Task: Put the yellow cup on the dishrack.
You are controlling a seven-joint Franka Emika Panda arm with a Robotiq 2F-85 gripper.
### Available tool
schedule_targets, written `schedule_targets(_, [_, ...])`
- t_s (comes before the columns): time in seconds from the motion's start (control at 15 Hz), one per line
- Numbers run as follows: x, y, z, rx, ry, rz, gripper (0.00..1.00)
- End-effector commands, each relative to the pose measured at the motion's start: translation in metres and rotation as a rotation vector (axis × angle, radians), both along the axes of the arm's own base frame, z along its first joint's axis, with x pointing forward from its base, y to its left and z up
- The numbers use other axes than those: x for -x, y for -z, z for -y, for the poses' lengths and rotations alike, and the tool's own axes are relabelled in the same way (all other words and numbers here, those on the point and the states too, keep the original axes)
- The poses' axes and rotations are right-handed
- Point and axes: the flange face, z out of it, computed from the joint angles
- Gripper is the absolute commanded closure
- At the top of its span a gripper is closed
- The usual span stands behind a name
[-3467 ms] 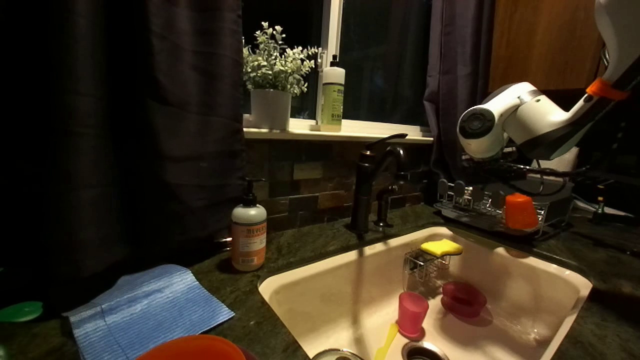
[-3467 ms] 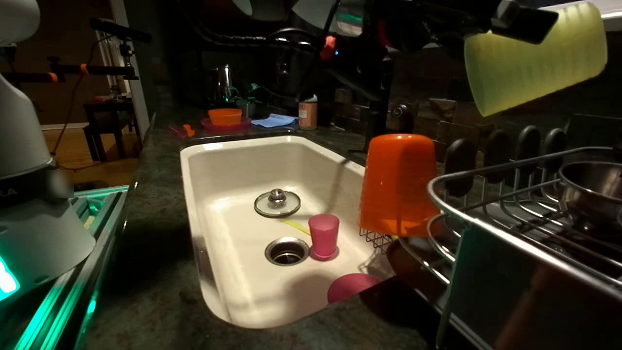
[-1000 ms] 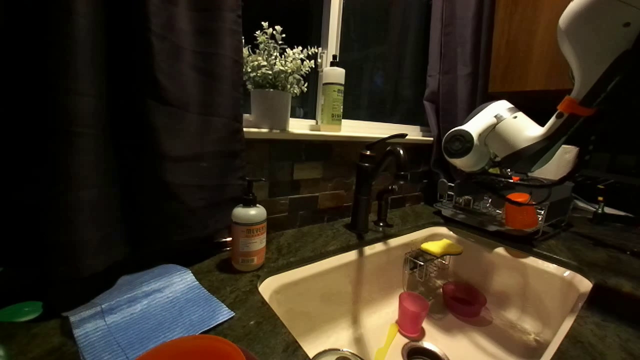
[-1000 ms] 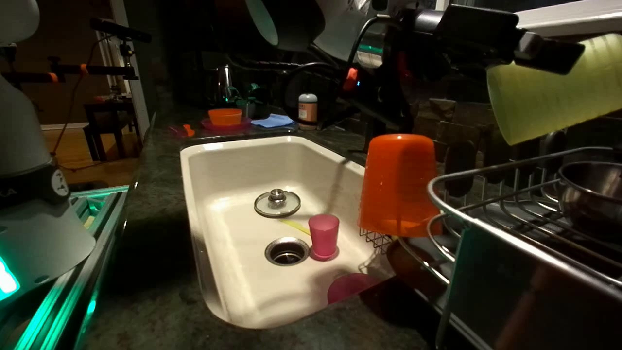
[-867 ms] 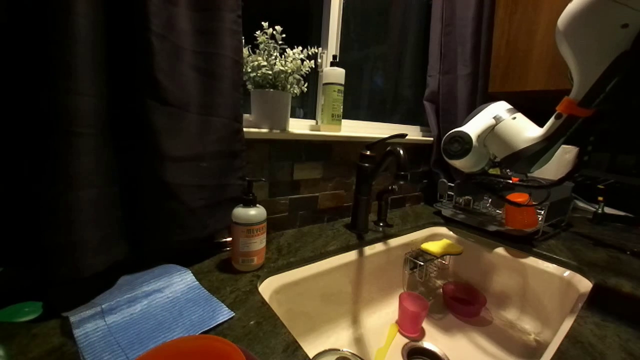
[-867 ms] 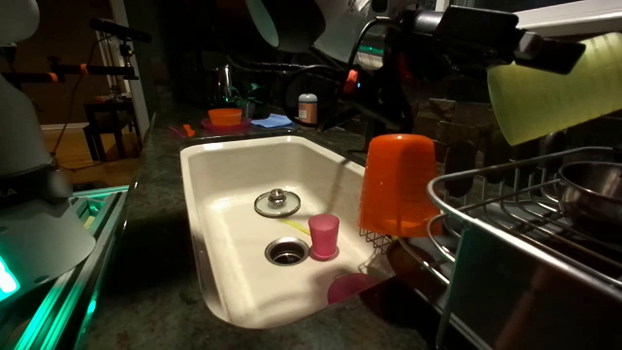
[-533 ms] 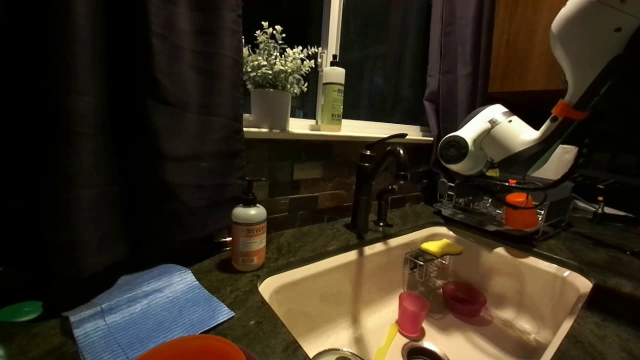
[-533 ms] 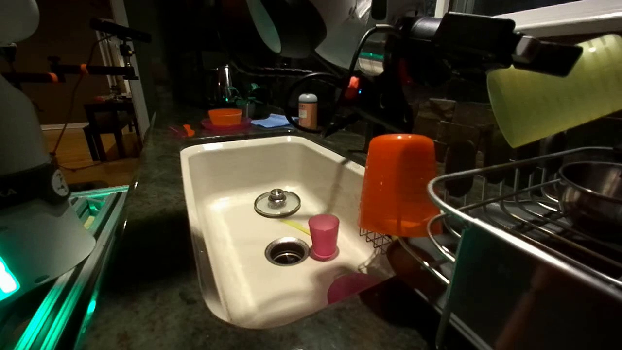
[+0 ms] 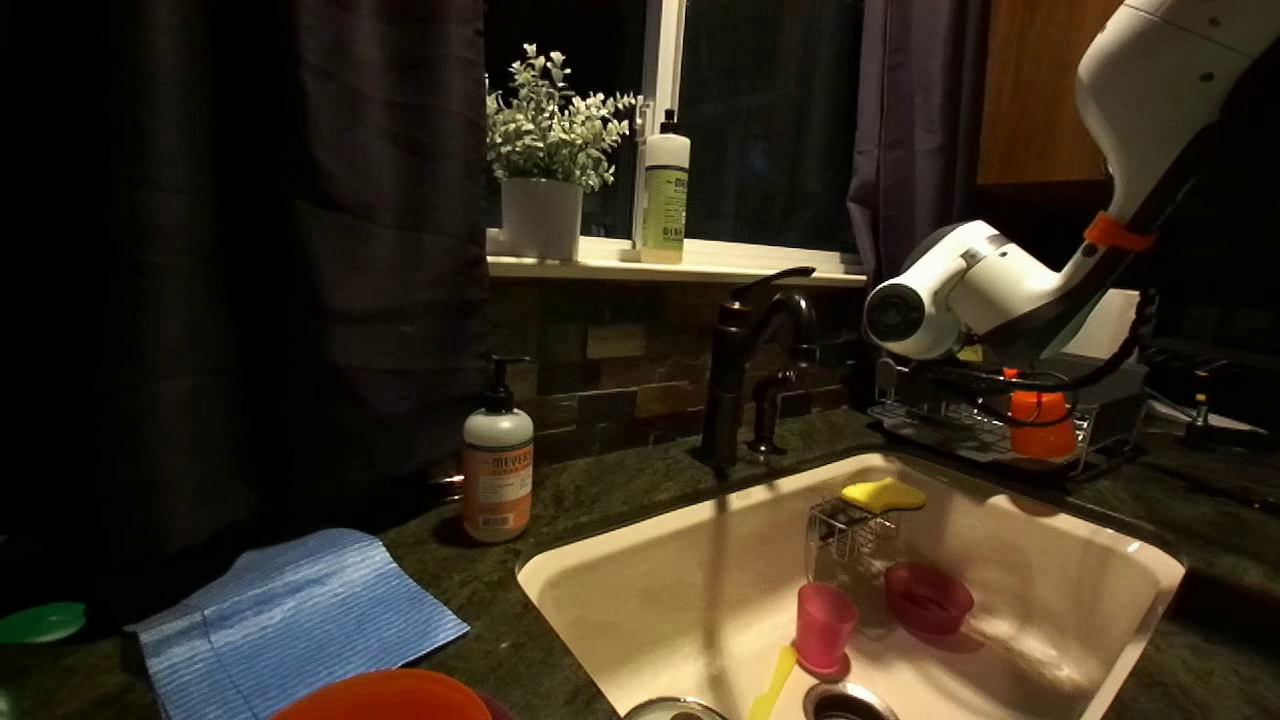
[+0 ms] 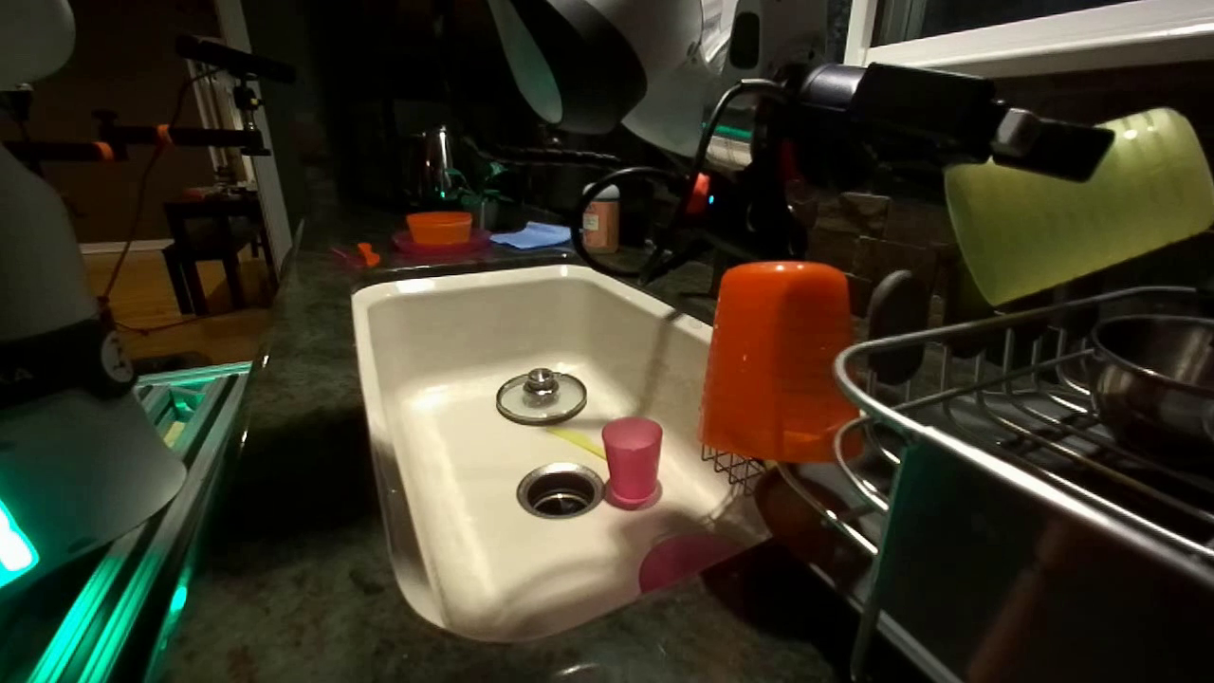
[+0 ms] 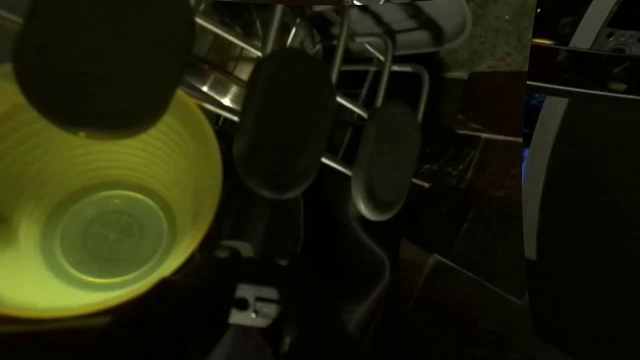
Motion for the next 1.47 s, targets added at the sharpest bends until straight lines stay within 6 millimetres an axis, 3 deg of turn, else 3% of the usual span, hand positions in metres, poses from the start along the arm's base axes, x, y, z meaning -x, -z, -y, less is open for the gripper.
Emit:
schedule_targets(0.0, [-0.005,0.008,-0.005,0.034,-0.016,0.005,0.53])
schedule_targets(0.27, [-0.005,0.013,-0.005,0.038,-0.008,-0.014,0.53])
schedule_targets(0.33, [-0.004,0.014,-0.005,0.039,-0.005,-0.016,0.07])
schedule_targets(0.47, [-0.005,0.015,-0.005,0.041,-0.005,-0.019,0.01])
schedule_targets(1.07, [-0.005,0.01,-0.012,0.031,-0.014,-0.014,0.0])
schedule_targets(1.4, [-0.005,-0.008,-0.013,-0.024,0.002,-0.018,0.0])
